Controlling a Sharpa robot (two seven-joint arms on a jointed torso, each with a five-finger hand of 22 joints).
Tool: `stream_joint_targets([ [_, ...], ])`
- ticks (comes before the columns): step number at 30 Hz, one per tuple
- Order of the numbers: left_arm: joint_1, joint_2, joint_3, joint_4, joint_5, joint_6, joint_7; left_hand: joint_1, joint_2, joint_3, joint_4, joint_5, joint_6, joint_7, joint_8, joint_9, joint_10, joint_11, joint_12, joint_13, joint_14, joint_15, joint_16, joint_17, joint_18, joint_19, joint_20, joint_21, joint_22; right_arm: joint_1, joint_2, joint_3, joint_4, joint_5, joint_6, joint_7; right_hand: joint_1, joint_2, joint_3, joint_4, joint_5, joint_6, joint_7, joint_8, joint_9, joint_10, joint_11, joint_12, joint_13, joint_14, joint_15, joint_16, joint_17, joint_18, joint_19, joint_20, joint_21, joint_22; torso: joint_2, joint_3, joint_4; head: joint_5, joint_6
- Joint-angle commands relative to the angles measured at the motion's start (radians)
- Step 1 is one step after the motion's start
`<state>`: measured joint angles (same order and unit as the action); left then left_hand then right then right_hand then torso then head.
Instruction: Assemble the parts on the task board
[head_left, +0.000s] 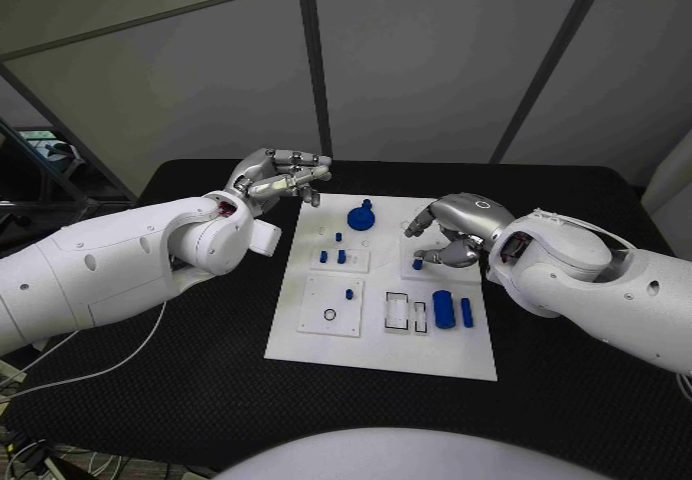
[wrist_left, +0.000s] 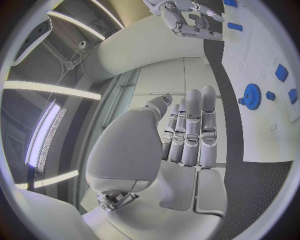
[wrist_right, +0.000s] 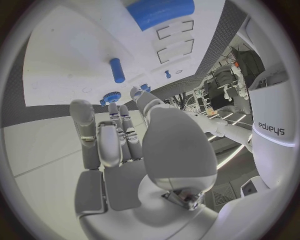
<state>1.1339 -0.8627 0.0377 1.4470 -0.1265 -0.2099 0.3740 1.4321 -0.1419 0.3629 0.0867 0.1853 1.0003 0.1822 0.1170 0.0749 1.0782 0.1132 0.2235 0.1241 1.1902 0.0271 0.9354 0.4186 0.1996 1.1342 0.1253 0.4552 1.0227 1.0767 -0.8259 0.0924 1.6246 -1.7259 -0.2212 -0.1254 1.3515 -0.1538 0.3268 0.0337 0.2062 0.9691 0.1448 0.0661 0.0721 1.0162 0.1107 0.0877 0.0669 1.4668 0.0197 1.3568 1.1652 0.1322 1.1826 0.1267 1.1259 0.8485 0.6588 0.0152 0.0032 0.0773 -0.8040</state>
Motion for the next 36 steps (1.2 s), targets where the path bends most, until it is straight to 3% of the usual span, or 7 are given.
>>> stream_joint_targets([
  [1, 0.001, 0.001, 0.001, 0.001, 0.003, 0.015, 0.002, 0.007, -0.002, 0.000, -0.005, 0.006, -0.004, 0.000, -0.004, -0.002, -0.008, -0.001, 0.001, -0.001, -0.007, 0.001, -0.006, -0.001, -0.018, -0.001, -0.002, -0.006, -0.002, 0.002, 0.000, 0.001, -0.003, -0.027, 0.079, -0.027, 0.010, 0.000, -0.010, -0.002, 0.003, -0.003, -0.005, 0.001, 0.001, -0.007, 0.002, 0.010, 0.002, 0.029, 0.007, -0.003, -0.002, 0.009, -0.004, -0.001, -0.005, -0.001, 0.000, -0.0011, 0.0021, -0.002, -0.002],
  [10, 0.001, 0.002, 0.000, -0.003, 0.003, 0.015, 0.002, 0.007, -0.002, 0.000, -0.005, 0.006, -0.004, 0.000, -0.004, -0.002, -0.008, -0.001, 0.001, -0.001, -0.007, 0.001, -0.006, -0.001, -0.018, -0.001, -0.002, -0.006, -0.002, 0.003, 0.005, 0.001, -0.008, -0.044, 0.155, -0.042, 0.020, 0.012, -0.026, 0.003, 0.005, 0.017, -0.004, 0.007, 0.005, 0.006, -0.003, 0.039, 0.005, 0.030, 0.003, -0.001, -0.005, 0.008, 0.001, -0.002, -0.003, 0.004, 0.000, -0.0003, 0.0017, -0.001, -0.008],
  [24, 0.001, 0.007, 0.000, -0.009, 0.003, 0.017, 0.002, 0.009, 0.000, 0.001, -0.007, 0.007, -0.004, 0.000, -0.003, -0.002, -0.009, 0.000, 0.003, -0.001, -0.008, 0.001, -0.006, -0.002, -0.018, -0.001, -0.002, -0.006, -0.002, 0.003, 0.017, 0.001, -0.015, -0.046, 0.180, -0.036, 0.047, 0.051, -0.005, 0.018, -0.005, 0.084, 0.006, 0.025, 0.016, 0.095, -0.021, 0.090, 0.007, 0.032, -0.011, 0.001, -0.006, 0.002, 0.030, -0.017, 0.023, 0.041, 0.000, 0.0008, 0.0016, 0.000, -0.011],
  [36, 0.001, 0.009, 0.000, -0.011, 0.003, 0.019, 0.000, 0.009, 0.001, 0.002, -0.007, 0.007, -0.004, 0.001, -0.003, -0.001, -0.009, 0.000, 0.003, -0.001, -0.008, 0.001, -0.006, -0.002, -0.018, -0.001, -0.002, -0.006, -0.002, 0.002, 0.034, 0.001, -0.033, -0.048, 0.205, -0.047, 0.076, 0.080, 0.036, 0.018, -0.033, 0.150, -0.007, 0.040, 0.027, 0.179, -0.041, 0.080, 0.008, 0.034, -0.029, 0.005, -0.004, -0.002, 0.042, -0.030, 0.037, 0.061, 0.000, 0.0005, 0.0011, 0.000, -0.017],
])
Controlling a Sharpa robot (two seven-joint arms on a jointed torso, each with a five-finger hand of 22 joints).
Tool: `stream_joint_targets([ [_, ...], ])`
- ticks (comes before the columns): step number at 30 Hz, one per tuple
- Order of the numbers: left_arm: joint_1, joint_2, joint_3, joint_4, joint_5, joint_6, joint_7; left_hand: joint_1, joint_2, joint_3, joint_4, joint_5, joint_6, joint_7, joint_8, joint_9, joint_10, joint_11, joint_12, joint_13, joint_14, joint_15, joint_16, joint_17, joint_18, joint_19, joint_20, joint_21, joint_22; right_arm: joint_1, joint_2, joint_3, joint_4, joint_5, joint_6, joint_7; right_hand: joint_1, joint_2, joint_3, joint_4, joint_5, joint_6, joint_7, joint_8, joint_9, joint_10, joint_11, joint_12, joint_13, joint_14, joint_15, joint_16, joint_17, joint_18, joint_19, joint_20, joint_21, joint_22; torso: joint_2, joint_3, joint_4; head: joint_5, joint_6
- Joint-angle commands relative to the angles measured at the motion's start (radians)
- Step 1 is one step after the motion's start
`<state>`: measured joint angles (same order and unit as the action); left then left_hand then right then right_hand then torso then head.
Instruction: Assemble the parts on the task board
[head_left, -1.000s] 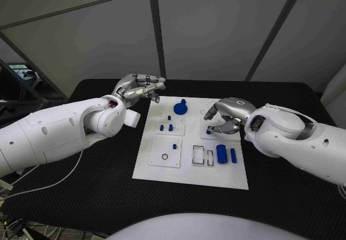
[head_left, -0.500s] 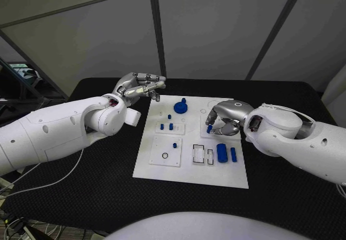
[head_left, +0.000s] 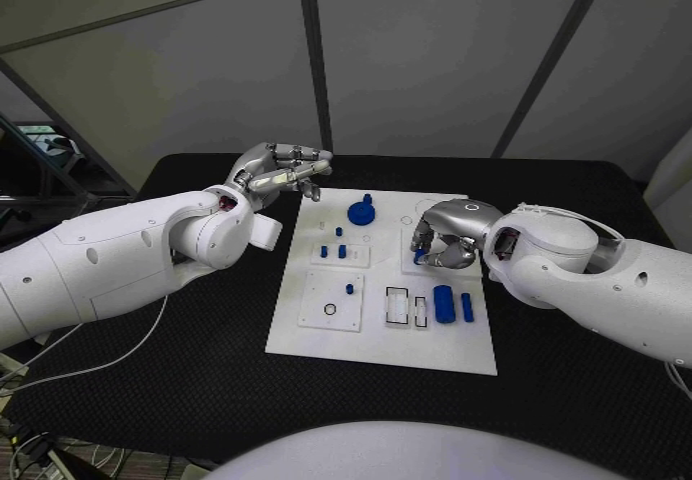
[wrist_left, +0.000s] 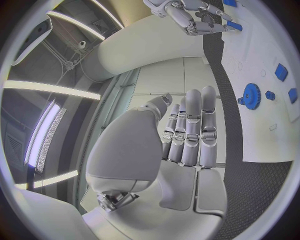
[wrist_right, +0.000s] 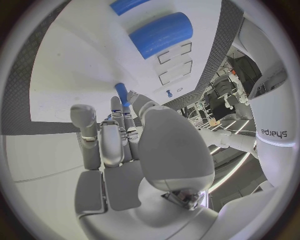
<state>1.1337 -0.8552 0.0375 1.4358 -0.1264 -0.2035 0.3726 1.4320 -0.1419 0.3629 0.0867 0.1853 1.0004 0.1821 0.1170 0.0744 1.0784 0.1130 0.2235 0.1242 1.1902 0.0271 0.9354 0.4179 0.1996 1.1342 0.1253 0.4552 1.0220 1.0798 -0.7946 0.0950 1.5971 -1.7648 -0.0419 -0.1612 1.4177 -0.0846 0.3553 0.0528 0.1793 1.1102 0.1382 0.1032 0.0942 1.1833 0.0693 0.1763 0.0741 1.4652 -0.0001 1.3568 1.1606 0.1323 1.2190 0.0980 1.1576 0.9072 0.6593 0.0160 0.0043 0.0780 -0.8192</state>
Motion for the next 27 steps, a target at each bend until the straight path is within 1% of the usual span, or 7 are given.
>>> stream_joint_targets([
  [1, 0.001, 0.002, 0.001, 0.000, 0.003, 0.013, 0.001, 0.009, 0.001, 0.002, -0.007, 0.007, -0.004, 0.001, -0.003, -0.001, -0.009, 0.000, 0.003, -0.001, -0.008, 0.001, -0.006, -0.001, -0.018, -0.001, -0.002, -0.006, -0.001, -0.001, 0.004, -0.002, -0.007, -0.010, 0.024, -0.012, 0.010, 0.011, 0.007, -0.001, -0.007, 0.009, -0.001, 0.003, 0.005, 0.012, 0.000, -0.008, 0.000, 0.036, -0.009, 0.005, 0.001, -0.002, 0.006, -0.002, 0.005, 0.002, -0.001, -0.0003, 0.0002, -0.002, -0.002],
  [13, 0.001, 0.002, 0.001, 0.000, 0.003, 0.012, -0.002, 0.009, 0.003, 0.002, -0.006, 0.007, -0.003, 0.001, -0.003, -0.001, -0.010, 0.000, 0.004, -0.001, -0.008, 0.002, -0.006, -0.001, -0.018, -0.001, -0.002, -0.007, -0.001, -0.001, 0.017, -0.002, -0.019, -0.031, 0.000, -0.034, 0.025, 0.009, 0.018, -0.013, -0.009, 0.009, 0.002, -0.002, 0.004, 0.017, 0.001, -0.022, -0.001, 0.037, -0.010, 0.008, 0.005, -0.003, 0.007, -0.004, 0.008, 0.006, -0.002, -0.0010, 0.0004, -0.002, -0.004],
  [17, 0.001, 0.002, 0.001, -0.001, 0.003, 0.011, -0.002, 0.009, 0.004, 0.002, -0.006, 0.007, -0.003, 0.001, -0.003, -0.001, -0.010, 0.000, 0.004, -0.001, -0.008, 0.002, -0.006, -0.002, -0.018, -0.001, -0.001, -0.007, -0.001, -0.001, 0.014, -0.002, -0.008, -0.036, -0.045, -0.028, 0.029, 0.011, 0.026, -0.016, -0.005, 0.020, 0.001, 0.000, 0.006, 0.031, -0.001, -0.026, 0.000, 0.036, -0.011, 0.008, 0.004, -0.004, 0.009, -0.004, 0.012, 0.012, -0.002, 0.0001, -0.0010, -0.002, -0.001],
  [22, 0.001, 0.001, 0.001, -0.002, 0.003, 0.010, -0.002, 0.010, 0.006, 0.003, -0.007, 0.007, -0.004, 0.001, -0.002, -0.001, -0.010, 0.000, 0.004, -0.001, -0.009, 0.002, -0.006, -0.002, -0.018, -0.001, -0.001, -0.007, -0.001, -0.001, 0.001, -0.002, 0.025, -0.030, -0.101, -0.018, 0.028, 0.010, 0.027, -0.017, -0.006, 0.027, -0.001, 0.001, 0.008, 0.039, -0.003, -0.027, 0.002, 0.037, -0.013, 0.010, 0.007, -0.005, 0.013, -0.004, 0.017, 0.018, -0.003, 0.0008, -0.0010, -0.002, -0.001],
  [27, 0.001, 0.001, 0.001, -0.003, 0.003, 0.010, -0.002, 0.011, 0.007, 0.004, -0.007, 0.008, -0.004, 0.002, -0.002, -0.001, -0.011, 0.000, 0.005, -0.001, -0.009, 0.002, -0.006, -0.002, -0.018, -0.001, -0.001, -0.007, -0.001, -0.001, -0.022, -0.001, 0.070, -0.022, -0.150, -0.019, 0.029, 0.010, 0.028, -0.018, -0.005, 0.028, -0.001, 0.002, 0.008, 0.041, -0.003, -0.028, 0.002, 0.038, -0.013, 0.012, 0.010, -0.006, 0.014, -0.005, 0.019, 0.021, -0.004, -0.0005, -0.0003, -0.004, 0.003],
])
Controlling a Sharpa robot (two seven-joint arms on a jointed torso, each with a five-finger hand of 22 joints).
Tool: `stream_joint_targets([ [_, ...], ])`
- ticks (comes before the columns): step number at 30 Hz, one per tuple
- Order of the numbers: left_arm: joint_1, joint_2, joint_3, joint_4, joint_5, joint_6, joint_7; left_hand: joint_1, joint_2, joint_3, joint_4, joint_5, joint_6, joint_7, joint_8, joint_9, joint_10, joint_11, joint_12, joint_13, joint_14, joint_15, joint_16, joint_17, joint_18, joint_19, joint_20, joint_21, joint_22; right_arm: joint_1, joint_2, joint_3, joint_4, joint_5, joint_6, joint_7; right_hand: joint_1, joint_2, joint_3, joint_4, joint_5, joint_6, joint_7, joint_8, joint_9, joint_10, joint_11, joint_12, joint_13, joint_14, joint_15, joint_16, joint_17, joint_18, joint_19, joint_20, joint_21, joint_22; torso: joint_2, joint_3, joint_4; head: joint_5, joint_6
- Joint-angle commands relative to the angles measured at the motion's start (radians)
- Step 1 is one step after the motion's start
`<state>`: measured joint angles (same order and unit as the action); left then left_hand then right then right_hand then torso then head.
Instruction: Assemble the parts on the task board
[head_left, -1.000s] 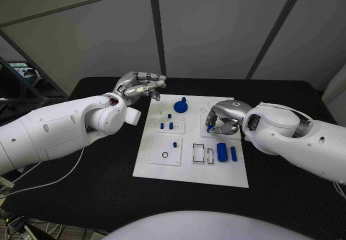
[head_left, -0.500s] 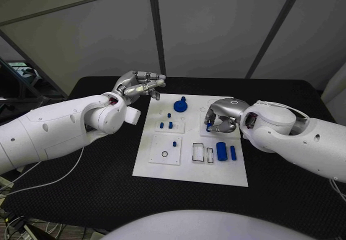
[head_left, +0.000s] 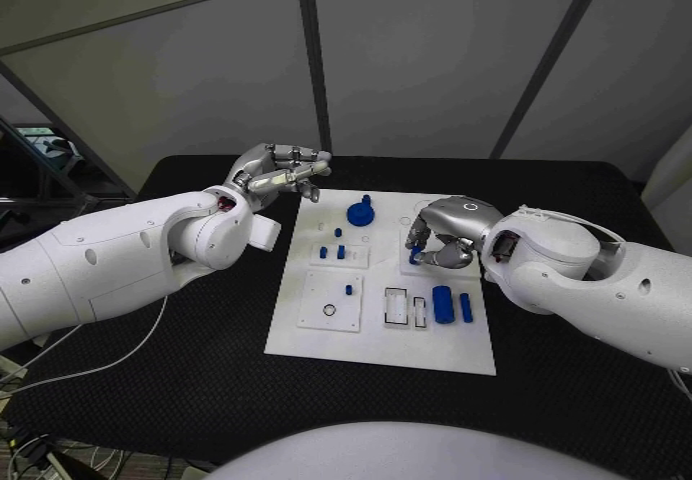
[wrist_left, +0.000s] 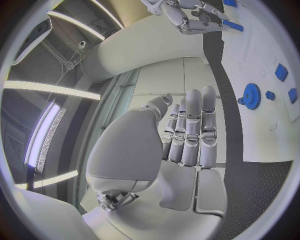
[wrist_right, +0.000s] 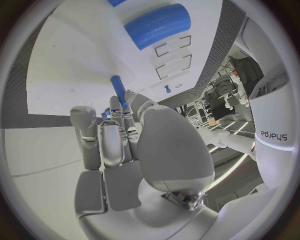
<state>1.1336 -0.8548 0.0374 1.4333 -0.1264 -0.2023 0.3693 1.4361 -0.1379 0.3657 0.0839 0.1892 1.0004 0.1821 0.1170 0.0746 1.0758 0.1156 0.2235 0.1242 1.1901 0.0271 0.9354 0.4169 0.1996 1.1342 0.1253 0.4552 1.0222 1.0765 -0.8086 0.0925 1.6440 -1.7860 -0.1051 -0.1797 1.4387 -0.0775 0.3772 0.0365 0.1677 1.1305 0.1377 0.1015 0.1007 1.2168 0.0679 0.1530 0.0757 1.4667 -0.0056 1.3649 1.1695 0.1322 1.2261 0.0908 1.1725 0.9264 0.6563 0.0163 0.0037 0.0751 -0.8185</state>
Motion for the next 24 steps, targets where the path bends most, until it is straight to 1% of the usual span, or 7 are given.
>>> stream_joint_targets([
  [1, 0.001, 0.000, 0.001, -0.001, 0.003, 0.009, 0.001, 0.007, 0.003, 0.001, -0.005, 0.004, -0.004, 0.002, -0.002, -0.001, -0.008, -0.002, 0.005, -0.002, -0.009, 0.002, -0.006, -0.001, -0.018, -0.001, -0.001, -0.007, -0.001, 0.002, -0.014, 0.001, 0.034, 0.000, -0.100, 0.001, 0.008, 0.002, 0.006, -0.002, 0.006, 0.008, -0.001, 0.003, 0.002, 0.008, -0.002, -0.005, 0.000, 0.036, -0.008, 0.004, 0.002, -0.006, 0.007, 0.003, 0.004, 0.003, 0.000, -0.0005, 0.0002, -0.001, 0.004],
  [3, 0.001, 0.000, 0.001, -0.002, 0.003, 0.008, 0.001, 0.007, 0.003, 0.001, -0.005, 0.004, -0.004, 0.002, -0.002, -0.001, -0.008, -0.002, 0.005, -0.002, -0.009, 0.002, -0.006, -0.001, -0.018, -0.001, -0.001, -0.007, -0.001, 0.003, -0.022, 0.004, 0.053, 0.004, -0.122, 0.004, 0.009, 0.001, 0.008, -0.003, 0.011, 0.009, -0.001, 0.003, 0.002, 0.009, -0.002, -0.006, 0.001, 0.037, -0.008, 0.005, 0.003, -0.006, 0.009, 0.002, 0.007, 0.006, 0.000, -0.0001, -0.0001, 0.000, 0.005],
  [6, 0.000, 0.001, 0.000, -0.003, 0.003, 0.009, 0.001, 0.007, 0.003, 0.001, -0.005, 0.004, -0.004, 0.002, -0.002, -0.001, -0.008, -0.002, 0.005, -0.002, -0.009, 0.002, -0.006, -0.001, -0.018, -0.001, -0.001, -0.007, -0.001, 0.003, -0.029, 0.022, 0.088, 0.016, -0.158, 0.016, 0.010, 0.000, 0.009, -0.005, 0.015, 0.010, -0.001, 0.003, 0.002, 0.011, -0.003, -0.009, 0.001, 0.037, -0.009, 0.007, 0.006, -0.007, 0.012, 0.002, 0.010, 0.011, 0.000, -0.0003, 0.0002, -0.001, 0.004],
  [9, 0.000, 0.001, 0.000, -0.003, 0.003, 0.009, 0.001, 0.007, 0.003, 0.001, -0.005, 0.004, -0.004, 0.002, -0.002, -0.001, -0.008, -0.002, 0.005, -0.002, -0.009, 0.002, -0.006, -0.001, -0.018, -0.001, -0.001, -0.007, -0.001, 0.003, -0.032, 0.029, 0.117, 0.028, -0.173, 0.025, 0.010, 0.000, 0.011, -0.006, 0.019, 0.011, -0.001, 0.003, 0.003, 0.013, -0.003, -0.010, 0.001, 0.038, -0.009, 0.008, 0.007, -0.008, 0.015, 0.001, 0.014, 0.017, 0.002, -0.0004, 0.0007, 0.001, 0.005],
  [16, 0.000, 0.004, 0.000, -0.003, 0.003, 0.009, 0.001, 0.007, 0.003, 0.001, -0.005, 0.004, -0.004, 0.002, -0.002, -0.001, -0.008, -0.002, 0.005, -0.002, -0.009, 0.002, -0.006, -0.001, -0.018, -0.001, -0.001, -0.007, -0.001, 0.002, 0.014, 0.035, 0.138, 0.078, -0.172, 0.048, 0.010, -0.001, 0.012, -0.006, 0.023, 0.013, -0.001, 0.003, 0.003, 0.014, -0.003, -0.012, 0.001, 0.038, -0.009, 0.008, 0.006, -0.009, 0.016, 0.001, 0.016, 0.019, 0.002, -0.0024, 0.0012, 0.016, 0.003],
  [19, 0.000, 0.010, 0.000, -0.005, 0.003, 0.011, 0.001, 0.007, 0.003, 0.001, -0.005, 0.004, -0.004, 0.002, -0.002, -0.001, -0.008, -0.002, 0.005, -0.002, -0.009, 0.002, -0.006, -0.001, -0.018, -0.001, -0.001, -0.007, -0.001, 0.001, 0.054, 0.028, 0.130, 0.096, -0.167, 0.062, 0.009, -0.001, 0.012, -0.006, 0.023, 0.013, -0.001, 0.002, 0.003, 0.014, -0.003, -0.012, 0.001, 0.037, -0.009, 0.007, 0.006, -0.009, 0.016, 0.001, 0.015, 0.019, 0.003, -0.0011, 0.0027, 0.024, 0.005],
  [24, 0.000, 0.017, 0.000, -0.009, 0.003, 0.013, 0.001, 0.007, 0.003, 0.001, -0.005, 0.004, -0.004, 0.002, -0.002, -0.001, -0.008, -0.002, 0.005, -0.002, -0.009, 0.002, -0.006, -0.001, -0.018, -0.001, -0.001, -0.007, -0.001, -0.005, 0.104, -0.002, 0.115, 0.109, -0.164, 0.078, 0.009, -0.001, 0.012, -0.006, 0.025, 0.013, -0.001, 0.002, 0.003, 0.015, -0.003, -0.013, 0.001, 0.037, -0.009, 0.006, 0.002, -0.009, 0.015, 0.001, 0.015, 0.018, 0.002, -0.0015, 0.0014, 0.042, 0.001],
])
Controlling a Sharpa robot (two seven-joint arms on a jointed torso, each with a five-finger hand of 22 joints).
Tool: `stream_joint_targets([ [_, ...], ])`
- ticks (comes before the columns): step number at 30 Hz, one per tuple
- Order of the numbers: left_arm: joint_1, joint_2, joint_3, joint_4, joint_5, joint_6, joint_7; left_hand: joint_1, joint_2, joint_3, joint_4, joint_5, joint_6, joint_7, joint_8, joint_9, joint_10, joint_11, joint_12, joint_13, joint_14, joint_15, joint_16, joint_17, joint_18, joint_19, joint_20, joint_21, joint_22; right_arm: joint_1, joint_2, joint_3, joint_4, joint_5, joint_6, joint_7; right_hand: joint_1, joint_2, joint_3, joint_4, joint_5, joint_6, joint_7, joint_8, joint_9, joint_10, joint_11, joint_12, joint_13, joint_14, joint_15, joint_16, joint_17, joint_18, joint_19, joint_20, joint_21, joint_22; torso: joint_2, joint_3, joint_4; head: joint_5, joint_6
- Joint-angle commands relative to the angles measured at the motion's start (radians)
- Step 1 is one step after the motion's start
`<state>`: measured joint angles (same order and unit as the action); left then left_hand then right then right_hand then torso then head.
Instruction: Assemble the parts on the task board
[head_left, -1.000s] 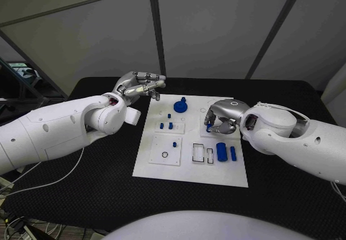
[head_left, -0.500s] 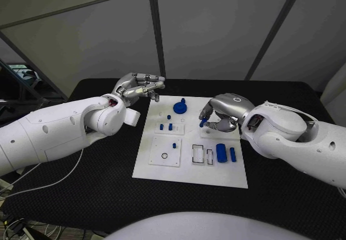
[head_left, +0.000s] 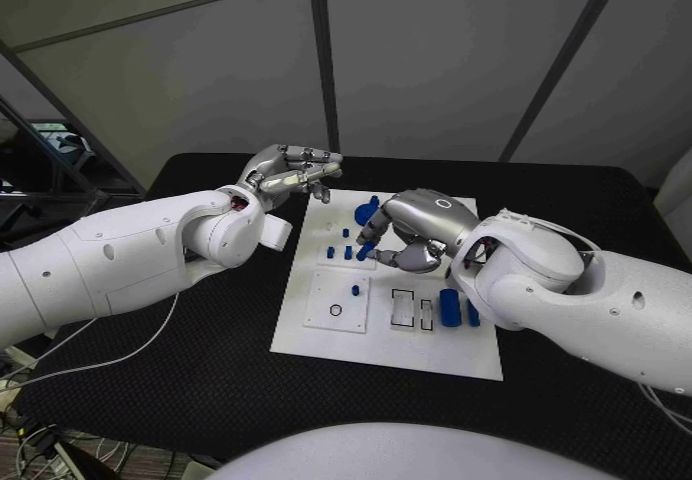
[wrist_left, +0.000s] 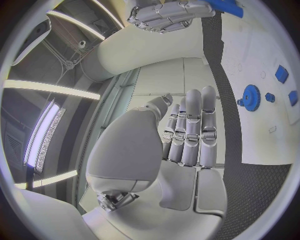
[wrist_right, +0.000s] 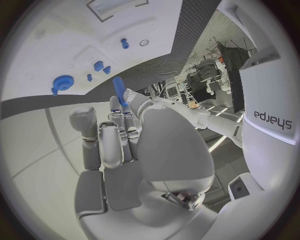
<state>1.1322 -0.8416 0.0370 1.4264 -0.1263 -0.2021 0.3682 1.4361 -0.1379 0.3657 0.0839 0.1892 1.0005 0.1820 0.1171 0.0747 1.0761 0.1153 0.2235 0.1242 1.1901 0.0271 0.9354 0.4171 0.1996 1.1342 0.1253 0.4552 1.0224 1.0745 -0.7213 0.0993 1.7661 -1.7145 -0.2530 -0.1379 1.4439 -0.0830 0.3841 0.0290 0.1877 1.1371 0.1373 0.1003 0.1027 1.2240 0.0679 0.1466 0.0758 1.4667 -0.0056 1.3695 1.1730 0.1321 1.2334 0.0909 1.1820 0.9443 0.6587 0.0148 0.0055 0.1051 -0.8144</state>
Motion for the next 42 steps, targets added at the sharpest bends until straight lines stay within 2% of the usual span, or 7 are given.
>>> stream_joint_targets([
  [1, 0.001, 0.004, 0.000, -0.002, 0.003, 0.013, 0.002, 0.007, 0.003, 0.001, -0.005, 0.004, -0.004, 0.002, -0.002, -0.001, -0.008, -0.002, 0.005, -0.002, -0.009, 0.002, -0.006, -0.001, -0.018, -0.001, -0.001, -0.007, -0.001, -0.005, 0.025, -0.014, -0.010, 0.038, -0.015, 0.039, 0.004, 0.005, 0.006, 0.001, 0.005, 0.006, -0.001, 0.003, 0.001, 0.007, -0.003, -0.007, 0.001, 0.037, -0.009, 0.001, -0.001, -0.008, 0.008, 0.001, 0.006, 0.000, -0.001, -0.0001, -0.0002, 0.013, -0.003],
  [4, 0.001, 0.006, 0.000, -0.004, 0.003, 0.012, 0.004, 0.007, 0.003, 0.001, -0.005, 0.004, -0.004, 0.002, -0.002, -0.001, -0.008, -0.002, 0.005, -0.002, -0.009, 0.002, -0.006, -0.001, -0.018, -0.001, -0.001, -0.007, -0.001, -0.012, 0.048, -0.032, -0.019, 0.040, -0.012, 0.047, 0.004, 0.004, 0.006, 0.001, 0.007, 0.006, -0.001, 0.003, 0.001, 0.008, -0.002, -0.008, 0.001, 0.037, -0.009, 0.002, 0.000, -0.009, 0.008, 0.001, 0.006, 0.001, 0.000, -0.0005, -0.0009, 0.020, -0.005],
  [7, 0.001, 0.007, 0.000, -0.007, 0.003, 0.008, 0.005, 0.007, 0.004, 0.001, -0.005, 0.004, -0.004, 0.002, -0.002, -0.001, -0.009, -0.002, 0.006, -0.002, -0.009, 0.002, -0.006, -0.002, -0.018, -0.001, -0.001, -0.007, -0.001, -0.020, 0.071, -0.050, -0.031, 0.042, -0.009, 0.054, 0.003, 0.004, 0.006, 0.001, 0.008, 0.005, 0.000, 0.002, 0.001, 0.007, -0.002, -0.009, 0.001, 0.037, -0.009, 0.002, 0.000, -0.008, 0.008, 0.001, 0.006, 0.000, 0.000, 0.0010, -0.0020, 0.030, -0.010],
  [9, 0.001, 0.008, 0.000, -0.009, 0.003, 0.005, 0.007, 0.007, 0.004, 0.001, -0.005, 0.004, -0.004, 0.002, -0.002, -0.001, -0.009, -0.002, 0.006, -0.002, -0.009, 0.002, -0.006, -0.002, -0.018, -0.001, -0.001, -0.007, -0.001, -0.025, 0.082, -0.063, -0.038, 0.042, -0.006, 0.059, 0.003, 0.004, 0.006, 0.001, 0.008, 0.005, 0.000, 0.002, 0.001, 0.007, -0.002, -0.009, 0.001, 0.037, -0.009, 0.002, 0.000, -0.008, 0.008, 0.001, 0.006, 0.000, 0.001, 0.0014, -0.0018, 0.031, -0.011],
  [14, 0.001, 0.009, 0.000, -0.012, 0.003, 0.000, 0.009, 0.008, 0.005, 0.002, -0.005, 0.004, -0.004, 0.002, -0.002, -0.001, -0.008, -0.002, 0.007, -0.001, -0.009, 0.002, -0.006, -0.002, -0.018, -0.001, -0.001, -0.007, -0.001, -0.036, 0.102, -0.079, -0.057, 0.042, 0.003, 0.066, 0.003, 0.003, 0.007, 0.001, 0.009, 0.005, 0.000, 0.002, 0.001, 0.007, -0.002, -0.010, 0.001, 0.037, -0.009, 0.003, 0.001, -0.008, 0.008, 0.001, 0.006, 0.000, 0.001, 0.0009, -0.0007, 0.035, -0.015],
  [22, 0.001, 0.010, 0.000, -0.014, 0.003, -0.001, 0.012, 0.008, 0.006, 0.002, -0.006, 0.005, -0.003, 0.002, -0.002, -0.001, -0.008, -0.002, 0.007, -0.001, -0.009, 0.002, -0.006, -0.002, -0.018, -0.001, -0.001, -0.007, -0.001, -0.046, 0.120, -0.088, -0.085, 0.039, 0.016, 0.070, 0.003, 0.003, 0.007, 0.000, 0.010, 0.004, 0.000, 0.001, 0.001, 0.007, -0.002, -0.011, 0.001, 0.037, -0.009, 0.002, 0.001, -0.008, 0.008, 0.001, 0.006, 0.000, 0.000, 0.0008, -0.0008, 0.044, -0.023],
  [42, 0.001, 0.010, 0.000, -0.014, 0.003, 0.002, 0.012, 0.008, 0.006, 0.002, -0.006, 0.005, -0.003, 0.002, -0.002, -0.001, -0.008, -0.002, 0.007, -0.001, -0.009, 0.002, -0.006, -0.002, -0.018, -0.001, -0.001, -0.007, -0.001, -0.050, 0.136, -0.096, -0.130, 0.023, 0.090, 0.066, 0.001, 0.002, 0.007, 0.000, 0.012, 0.004, 0.001, 0.000, 0.001, 0.007, -0.001, -0.013, 0.001, 0.037, -0.008, 0.004, 0.003, -0.009, 0.008, 0.001, 0.007, 0.002, 0.000, 0.0002, -0.0009, 0.050, -0.034],
])
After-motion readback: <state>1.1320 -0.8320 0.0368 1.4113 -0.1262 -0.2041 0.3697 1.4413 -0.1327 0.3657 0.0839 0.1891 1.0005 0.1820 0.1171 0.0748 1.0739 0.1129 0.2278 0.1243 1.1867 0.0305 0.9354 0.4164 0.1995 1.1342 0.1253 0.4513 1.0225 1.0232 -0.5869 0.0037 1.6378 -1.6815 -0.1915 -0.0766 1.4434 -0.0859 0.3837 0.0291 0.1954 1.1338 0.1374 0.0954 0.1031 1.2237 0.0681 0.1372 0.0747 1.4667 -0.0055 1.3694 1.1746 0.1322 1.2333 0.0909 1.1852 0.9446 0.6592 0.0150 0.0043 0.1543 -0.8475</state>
